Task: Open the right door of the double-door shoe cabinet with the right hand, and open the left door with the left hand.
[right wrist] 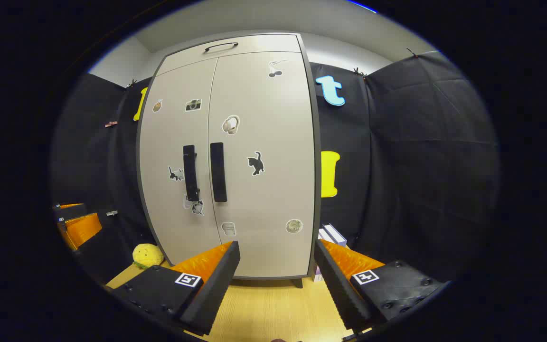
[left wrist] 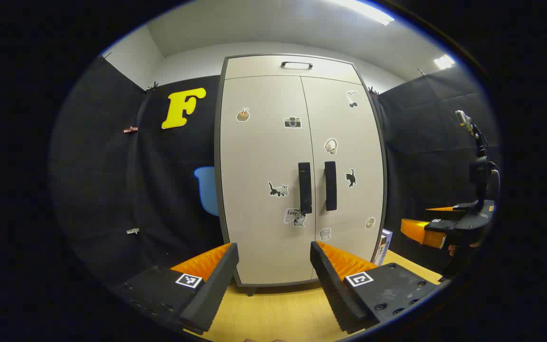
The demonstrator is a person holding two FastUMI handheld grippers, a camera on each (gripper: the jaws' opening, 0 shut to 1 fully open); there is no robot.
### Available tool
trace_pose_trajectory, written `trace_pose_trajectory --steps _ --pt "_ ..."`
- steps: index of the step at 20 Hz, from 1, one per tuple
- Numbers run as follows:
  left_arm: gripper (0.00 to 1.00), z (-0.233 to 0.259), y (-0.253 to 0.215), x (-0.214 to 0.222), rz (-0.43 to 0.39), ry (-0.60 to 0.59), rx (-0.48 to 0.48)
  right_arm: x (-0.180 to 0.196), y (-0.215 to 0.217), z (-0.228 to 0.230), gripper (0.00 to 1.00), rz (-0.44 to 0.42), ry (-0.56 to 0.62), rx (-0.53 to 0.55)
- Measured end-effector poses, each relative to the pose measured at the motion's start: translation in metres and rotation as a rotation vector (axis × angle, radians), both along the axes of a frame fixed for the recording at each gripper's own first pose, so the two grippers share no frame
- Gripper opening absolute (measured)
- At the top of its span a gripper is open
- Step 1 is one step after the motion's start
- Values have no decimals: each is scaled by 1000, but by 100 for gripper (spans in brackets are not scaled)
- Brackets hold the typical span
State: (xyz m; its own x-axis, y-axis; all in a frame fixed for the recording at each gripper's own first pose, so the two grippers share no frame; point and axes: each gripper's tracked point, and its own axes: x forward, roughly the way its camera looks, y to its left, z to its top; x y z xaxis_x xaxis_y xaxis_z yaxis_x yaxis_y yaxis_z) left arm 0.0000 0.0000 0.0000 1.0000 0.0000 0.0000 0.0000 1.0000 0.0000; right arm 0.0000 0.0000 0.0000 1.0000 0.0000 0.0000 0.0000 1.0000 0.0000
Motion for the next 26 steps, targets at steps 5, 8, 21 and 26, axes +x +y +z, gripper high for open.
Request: trace_pose_trajectory --steps 5,8,21,26 --pt "94 -5 15 0 -9 -1 -34 -2 6 0 99 -24 1 3" --pt "94 -6 26 0 4 -5 -46 -1 15 1 99 -21 2 0" --pt "95 -23 62 -15 13 4 -76 -7 52 15 99 -2 -37 -12" --pt "95 -34 69 -23 -6 11 -79 -7 57 24 99 -21 -51 -3"
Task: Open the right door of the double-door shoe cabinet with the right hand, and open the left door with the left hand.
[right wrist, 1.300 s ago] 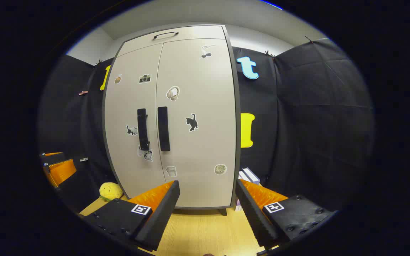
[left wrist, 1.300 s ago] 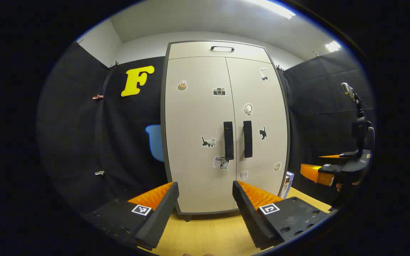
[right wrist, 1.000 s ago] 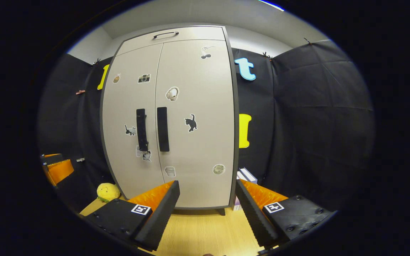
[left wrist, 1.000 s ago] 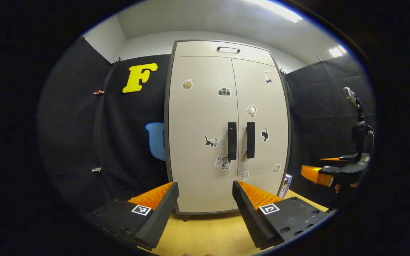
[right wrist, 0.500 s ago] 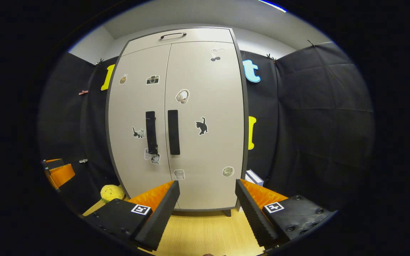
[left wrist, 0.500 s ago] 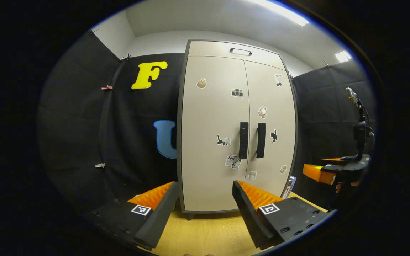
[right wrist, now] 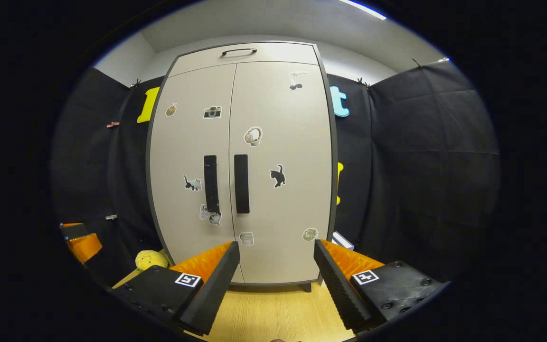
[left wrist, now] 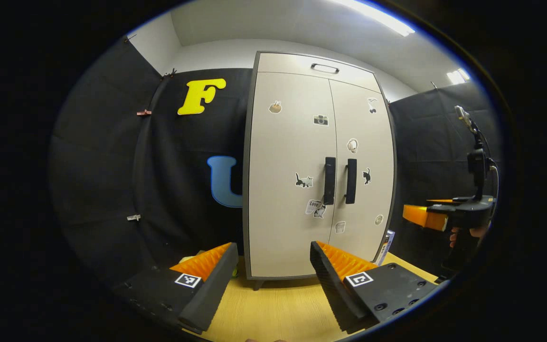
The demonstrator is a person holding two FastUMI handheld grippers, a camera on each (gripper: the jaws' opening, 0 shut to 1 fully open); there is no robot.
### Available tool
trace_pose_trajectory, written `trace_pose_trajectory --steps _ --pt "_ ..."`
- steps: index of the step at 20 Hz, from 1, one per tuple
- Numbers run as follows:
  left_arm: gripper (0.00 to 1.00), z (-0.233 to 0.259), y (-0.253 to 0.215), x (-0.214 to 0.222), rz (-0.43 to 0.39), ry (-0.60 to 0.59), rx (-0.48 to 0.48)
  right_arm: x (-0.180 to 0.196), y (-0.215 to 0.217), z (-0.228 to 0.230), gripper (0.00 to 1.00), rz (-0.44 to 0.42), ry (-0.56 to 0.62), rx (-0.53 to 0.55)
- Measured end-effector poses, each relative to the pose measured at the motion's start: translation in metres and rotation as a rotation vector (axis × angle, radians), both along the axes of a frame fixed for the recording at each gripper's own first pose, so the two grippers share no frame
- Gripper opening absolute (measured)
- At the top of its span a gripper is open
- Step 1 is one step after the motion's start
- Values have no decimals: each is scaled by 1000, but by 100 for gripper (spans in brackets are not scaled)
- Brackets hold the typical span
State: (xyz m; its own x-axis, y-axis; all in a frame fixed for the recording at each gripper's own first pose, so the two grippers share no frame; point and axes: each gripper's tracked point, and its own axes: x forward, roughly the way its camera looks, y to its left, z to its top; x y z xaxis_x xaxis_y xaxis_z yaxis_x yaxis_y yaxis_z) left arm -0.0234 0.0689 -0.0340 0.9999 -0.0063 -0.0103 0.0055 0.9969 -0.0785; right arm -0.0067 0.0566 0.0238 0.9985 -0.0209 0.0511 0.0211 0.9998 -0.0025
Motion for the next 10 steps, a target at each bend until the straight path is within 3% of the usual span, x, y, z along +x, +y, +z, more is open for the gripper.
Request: trace_pose_trajectory --steps 3,10 --pt "95 -6 3 -5 -12 1 14 9 2 12 99 -7 -7 15" --pt "95 -16 13 -17 -24 21 6 54 40 47 99 77 11 2"
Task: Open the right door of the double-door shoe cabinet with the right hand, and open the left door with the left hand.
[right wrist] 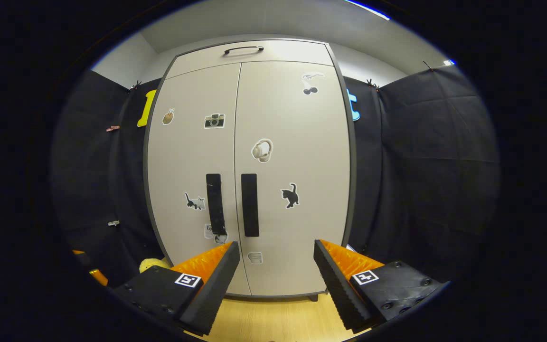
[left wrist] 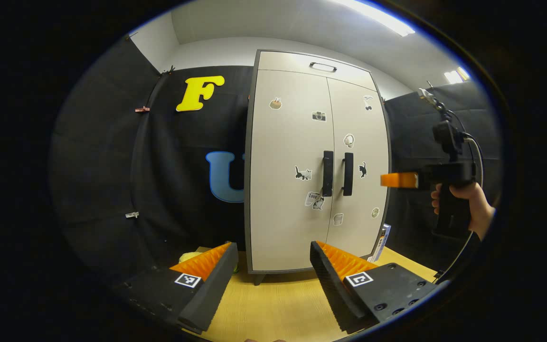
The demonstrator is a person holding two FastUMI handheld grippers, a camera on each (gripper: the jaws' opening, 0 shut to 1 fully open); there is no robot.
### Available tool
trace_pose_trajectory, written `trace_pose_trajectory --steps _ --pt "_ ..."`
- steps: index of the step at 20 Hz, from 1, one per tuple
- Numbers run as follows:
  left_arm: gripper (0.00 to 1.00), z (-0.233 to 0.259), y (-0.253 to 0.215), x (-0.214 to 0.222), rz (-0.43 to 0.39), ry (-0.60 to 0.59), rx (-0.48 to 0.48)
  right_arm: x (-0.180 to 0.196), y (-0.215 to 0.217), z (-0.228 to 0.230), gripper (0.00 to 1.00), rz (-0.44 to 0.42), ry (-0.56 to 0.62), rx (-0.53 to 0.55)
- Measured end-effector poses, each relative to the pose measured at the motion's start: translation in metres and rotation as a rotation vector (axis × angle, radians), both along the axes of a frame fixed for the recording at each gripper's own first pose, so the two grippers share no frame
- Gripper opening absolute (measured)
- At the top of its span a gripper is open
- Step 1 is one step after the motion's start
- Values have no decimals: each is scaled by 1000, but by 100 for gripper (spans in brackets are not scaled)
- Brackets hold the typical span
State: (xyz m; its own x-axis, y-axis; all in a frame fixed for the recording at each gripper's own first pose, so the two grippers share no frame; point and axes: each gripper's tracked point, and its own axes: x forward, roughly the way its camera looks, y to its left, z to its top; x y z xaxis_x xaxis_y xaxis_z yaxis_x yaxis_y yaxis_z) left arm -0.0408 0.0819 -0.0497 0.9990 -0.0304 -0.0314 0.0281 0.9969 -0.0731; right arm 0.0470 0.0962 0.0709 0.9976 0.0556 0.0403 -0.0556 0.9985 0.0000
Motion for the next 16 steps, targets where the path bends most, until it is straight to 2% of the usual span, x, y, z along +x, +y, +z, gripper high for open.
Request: trace_pose_trajectory --steps 4,8,16 --pt "95 -11 11 -5 9 20 -6 37 20 23 99 22 -47 -15" --pt "94 -22 25 -8 33 46 -8 74 33 22 98 13 -51 -88" --pt "95 -39 55 -6 80 89 -12 135 40 11 97 -18 -3 -42"
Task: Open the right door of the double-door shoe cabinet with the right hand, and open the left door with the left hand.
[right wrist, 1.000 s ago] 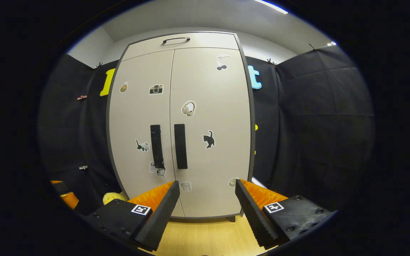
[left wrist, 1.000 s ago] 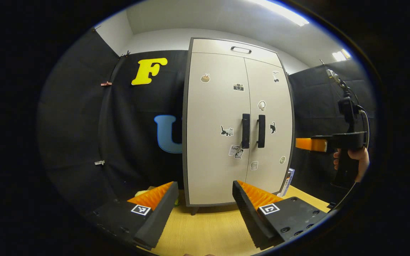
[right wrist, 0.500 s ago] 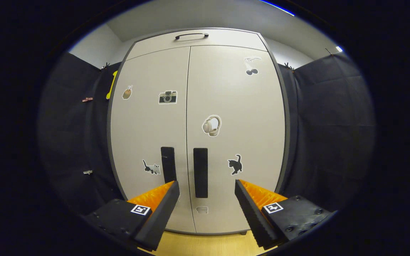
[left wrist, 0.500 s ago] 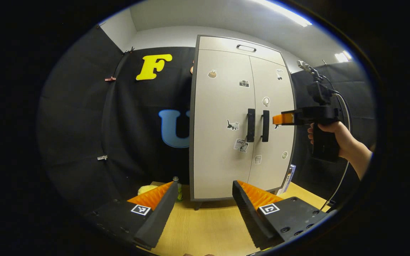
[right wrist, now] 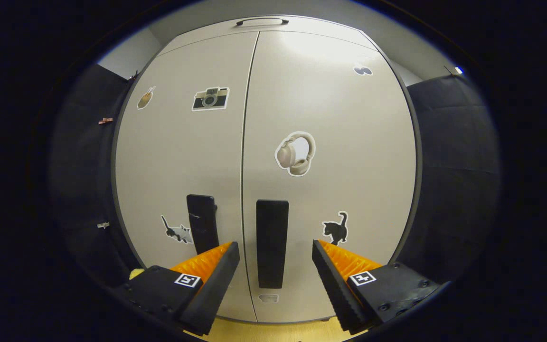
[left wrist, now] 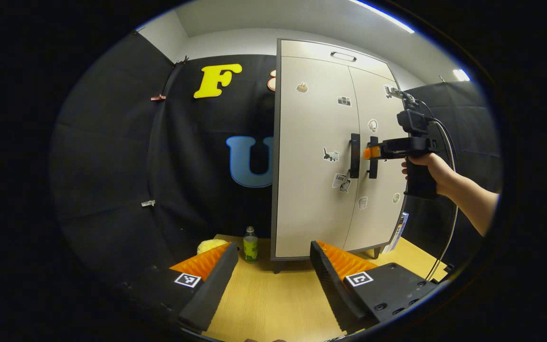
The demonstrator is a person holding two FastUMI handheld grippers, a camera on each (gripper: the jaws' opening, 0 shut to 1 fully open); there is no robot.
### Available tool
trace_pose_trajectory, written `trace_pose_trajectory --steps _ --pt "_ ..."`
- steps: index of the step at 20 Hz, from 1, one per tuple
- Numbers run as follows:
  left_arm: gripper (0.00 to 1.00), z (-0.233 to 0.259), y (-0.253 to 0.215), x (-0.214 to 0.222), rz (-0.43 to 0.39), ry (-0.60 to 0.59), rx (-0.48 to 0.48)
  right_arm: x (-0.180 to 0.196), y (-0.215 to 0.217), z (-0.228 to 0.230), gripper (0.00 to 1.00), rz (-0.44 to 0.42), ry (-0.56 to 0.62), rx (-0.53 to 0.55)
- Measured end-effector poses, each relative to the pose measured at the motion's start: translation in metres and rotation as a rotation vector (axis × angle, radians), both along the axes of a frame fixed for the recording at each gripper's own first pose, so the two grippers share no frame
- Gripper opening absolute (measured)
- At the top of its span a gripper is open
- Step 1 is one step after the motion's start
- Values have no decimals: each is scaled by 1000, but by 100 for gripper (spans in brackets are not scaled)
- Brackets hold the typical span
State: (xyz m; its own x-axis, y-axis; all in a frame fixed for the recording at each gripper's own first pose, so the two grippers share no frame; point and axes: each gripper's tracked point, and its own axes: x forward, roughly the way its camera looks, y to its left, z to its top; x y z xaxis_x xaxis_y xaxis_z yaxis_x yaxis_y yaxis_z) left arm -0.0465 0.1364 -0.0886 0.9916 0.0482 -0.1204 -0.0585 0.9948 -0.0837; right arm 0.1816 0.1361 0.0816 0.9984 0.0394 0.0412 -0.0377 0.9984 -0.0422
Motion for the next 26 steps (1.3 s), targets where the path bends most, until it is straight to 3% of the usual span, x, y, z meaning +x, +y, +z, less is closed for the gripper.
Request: trace_pose_trajectory --steps 2,6,7,8,9,11,13,14,17,26 --pt "95 0 6 1 11 0 -6 10 1 -2 92 -6 8 15" --pt "95 -1 13 2 21 -2 -11 18 7 -15 60 -15 64 38" --pt "95 0 13 1 23 -6 -11 21 5 -16 46 -25 66 40" --pt "95 0 14 0 24 -8 -11 25 3 -17 46 -36 73 51" --pt "95 0 15 -2 24 -11 -13 22 2 -18 37 -33 79 68" --pt "95 -1 16 -4 23 -13 -17 21 3 -17 37 -29 83 80" --pt "95 -3 17 -7 22 -9 -23 19 2 -18 29 -32 81 70" --pt "95 -4 16 -8 20 -6 -28 21 2 -19 30 -34 85 74" --pt "96 -4 12 -9 3 -9 -46 18 2 -19 21 -29 94 70" --pt "96 21 -34 6 -39 -39 29 -9 -7 -14 21 50 66 98"
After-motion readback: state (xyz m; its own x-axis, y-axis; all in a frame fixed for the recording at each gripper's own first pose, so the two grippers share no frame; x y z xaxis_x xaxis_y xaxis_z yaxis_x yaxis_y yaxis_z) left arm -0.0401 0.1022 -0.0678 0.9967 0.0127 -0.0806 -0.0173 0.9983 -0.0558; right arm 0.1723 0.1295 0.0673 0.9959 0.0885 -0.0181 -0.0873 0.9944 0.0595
